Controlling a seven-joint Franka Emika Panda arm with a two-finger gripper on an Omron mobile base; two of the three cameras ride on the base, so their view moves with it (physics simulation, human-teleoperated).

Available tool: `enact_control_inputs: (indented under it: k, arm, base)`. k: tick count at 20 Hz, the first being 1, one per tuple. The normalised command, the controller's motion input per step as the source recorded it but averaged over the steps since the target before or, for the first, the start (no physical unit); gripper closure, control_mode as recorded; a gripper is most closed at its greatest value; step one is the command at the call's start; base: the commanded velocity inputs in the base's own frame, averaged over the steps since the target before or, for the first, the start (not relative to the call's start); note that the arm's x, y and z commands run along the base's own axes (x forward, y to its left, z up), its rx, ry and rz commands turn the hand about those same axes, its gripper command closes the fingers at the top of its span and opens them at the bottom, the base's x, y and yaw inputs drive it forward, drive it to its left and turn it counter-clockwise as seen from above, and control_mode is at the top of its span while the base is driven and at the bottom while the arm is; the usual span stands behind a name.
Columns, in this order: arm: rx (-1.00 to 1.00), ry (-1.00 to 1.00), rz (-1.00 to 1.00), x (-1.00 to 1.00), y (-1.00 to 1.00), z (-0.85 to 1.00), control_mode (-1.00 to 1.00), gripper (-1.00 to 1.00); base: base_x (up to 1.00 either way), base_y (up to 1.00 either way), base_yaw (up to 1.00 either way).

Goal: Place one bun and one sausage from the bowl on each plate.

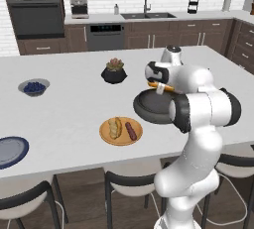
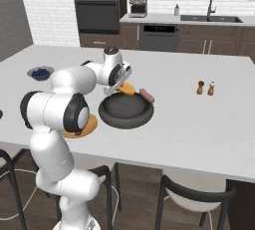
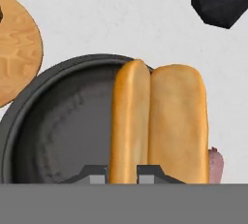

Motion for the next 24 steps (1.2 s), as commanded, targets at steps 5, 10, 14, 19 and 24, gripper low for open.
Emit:
enact_control_inputs:
  k: [5,10,14,19,24]
  arm:
    - [0.0,0.0,-0.01,-0.43,0.57,0.14,-1.0,1.0]
    - [0.0,0.07,-0.11,-0.71,0.54,0.03,-1.0,1.0]
    - [0.04,0.12,-0.16,-0.54,0.35,0.28,-1.0,1.0]
    - [0.1,0.18,-0.22,-0.18,0.02,0.33,-1.0,1.0]
    - [0.15,0.13,-0.35,-0.06,0.0,0.0,-1.0,1.0]
  base:
    - [0.0,0.0,0.0]
    - [0.0,0.0,0.0]
    - [0.0,0.0,0.0]
    - [0.0,0.0,0.0]
    - [0.0,0.0,0.0]
